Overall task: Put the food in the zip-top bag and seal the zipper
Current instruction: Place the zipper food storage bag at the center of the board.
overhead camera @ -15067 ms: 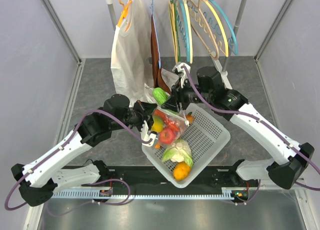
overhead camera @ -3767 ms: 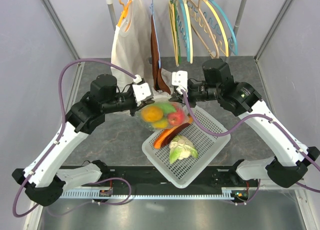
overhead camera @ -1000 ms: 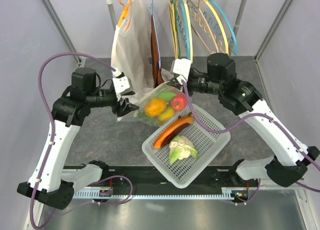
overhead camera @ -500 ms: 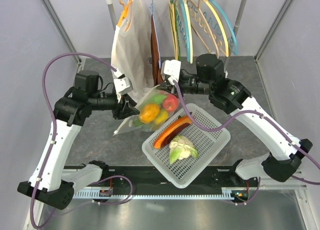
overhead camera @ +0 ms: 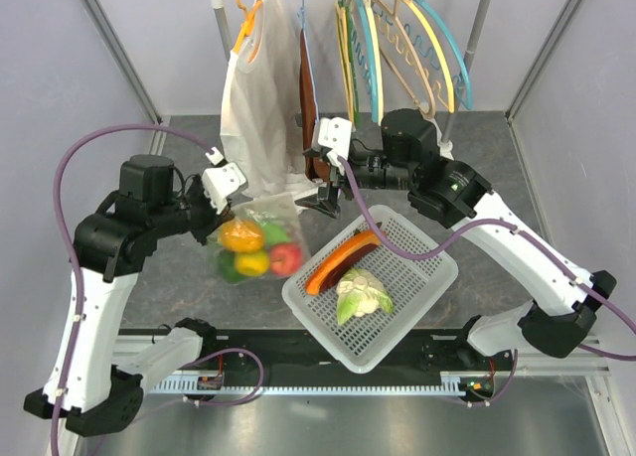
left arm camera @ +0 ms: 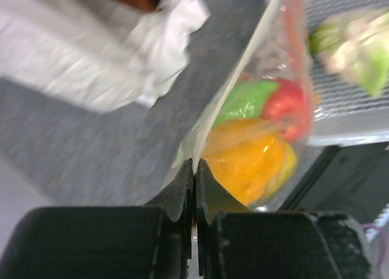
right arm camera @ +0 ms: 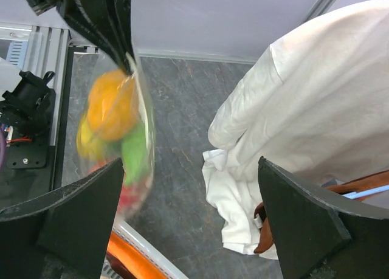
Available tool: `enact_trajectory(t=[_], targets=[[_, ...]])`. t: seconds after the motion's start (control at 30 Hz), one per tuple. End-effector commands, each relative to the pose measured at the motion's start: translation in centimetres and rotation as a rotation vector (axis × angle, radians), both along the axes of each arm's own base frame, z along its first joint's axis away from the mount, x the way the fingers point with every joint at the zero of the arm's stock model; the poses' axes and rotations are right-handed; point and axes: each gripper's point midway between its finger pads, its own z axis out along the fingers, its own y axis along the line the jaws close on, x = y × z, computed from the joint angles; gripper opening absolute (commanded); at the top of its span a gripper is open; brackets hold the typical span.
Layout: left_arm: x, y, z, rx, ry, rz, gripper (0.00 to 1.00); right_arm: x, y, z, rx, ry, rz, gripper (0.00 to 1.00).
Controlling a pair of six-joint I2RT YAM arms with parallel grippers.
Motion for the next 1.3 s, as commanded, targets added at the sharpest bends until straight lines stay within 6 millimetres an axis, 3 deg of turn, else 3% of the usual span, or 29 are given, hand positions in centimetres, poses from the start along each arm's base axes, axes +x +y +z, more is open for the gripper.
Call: enact_trajectory(t=[0.0, 0.13, 0.2, 0.23, 0.4, 0.43, 0.47, 0.5, 0.67, 0.77, 0.87, 0.9, 0.93, 1.07, 1.1, 1.17, 1.2, 1.23, 1.27], targets=[[1.3, 6.0, 0.5, 0.287, -0.126, 0.16, 0.02, -1.1, -0.7, 2.0, 0.061, -0.006, 0.0, 0.98], [2.9, 8.8, -0.3, 0.457, -0.165, 0.22, 0.02, -1.2, -1.2, 2.2, 0.062, -0.015, -0.017, 0.98], [4.5, 9.8, 0.3, 0.521, -0.257, 0.245, 0.02, -1.1, -1.4, 2.1, 0.057, -0.015, -0.026, 0.98], [5.0, 10.4, -0.8, 0.556, -0.244, 0.252, 0.02, -1.1, -1.6, 2.1, 0.055, -0.015, -0.034, 0.98], [9.4, 12.6, -2.6, 0.584, -0.214, 0.257, 0.02, -1.3, -2.3, 1.6, 0.041, -0.014, -0.053, 0.98], [10.0, 14.7, -2.4, 0.59, -0.2, 0.314, 0.02, -1.3, -2.4, 1.6, 0.042, -0.017, -0.055, 0.98], [10.7, 14.9, -2.4, 0.554, -0.199, 0.302, 0.02, -1.3, -2.5, 1.6, 0.041, -0.019, -0.061, 0.98], [12.1, 16.5, -2.5, 0.559, -0.189, 0.328, 0.02, -1.3, -2.6, 1.6, 0.039, -0.021, -0.062, 0.98], [15.8, 17.3, -1.9, 0.505, -0.214, 0.32, 0.02, -0.9, -2.7, 1.1, 0.025, -0.028, -0.072, 0.98], [19.2, 18.0, -2.3, 0.527, -0.244, 0.321, 0.02, -0.6, -2.5, 0.7, 0.017, -0.022, -0.072, 0.98], [23.6, 20.2, -2.5, 0.556, -0.301, 0.36, 0.02, -0.5, -2.3, 0.8, 0.019, -0.019, -0.068, 0.98], [24.6, 20.9, -1.1, 0.556, -0.334, 0.378, 0.02, -0.5, -2.3, 0.9, 0.02, -0.022, -0.069, 0.98], [25.7, 21.1, -2.0, 0.551, -0.315, 0.366, 0.02, -0.5, -2.3, 0.8, 0.018, -0.022, -0.069, 0.98], [26.0, 20.7, -2.4, 0.582, -0.351, 0.285, 0.02, -0.5, -2.9, 0.9, 0.015, -0.039, -0.082, 0.98], [25.3, 20.3, -5.1, 0.587, -0.313, 0.247, 0.02, -0.4, -3.0, 0.8, 0.012, -0.038, -0.088, 0.98], [24.1, 19.7, -6.2, 0.625, -0.346, 0.185, 0.02, -0.6, -3.1, 0.4, 0.008, -0.032, -0.088, 0.98], [22.6, 19.2, -10.1, 0.622, -0.28, 0.137, 0.02, -0.7, -3.2, 0.5, 0.009, -0.033, -0.089, 0.98], [21.8, 18.5, -11.3, 0.618, -0.269, 0.097, 0.02, -0.7, -3.3, 0.4, 0.008, -0.032, -0.088, 0.98], [19.9, 17.7, -14.5, 0.623, -0.221, 0.034, 0.02, -0.6, -3.3, 0.2, 0.006, -0.03, -0.091, 0.98]])
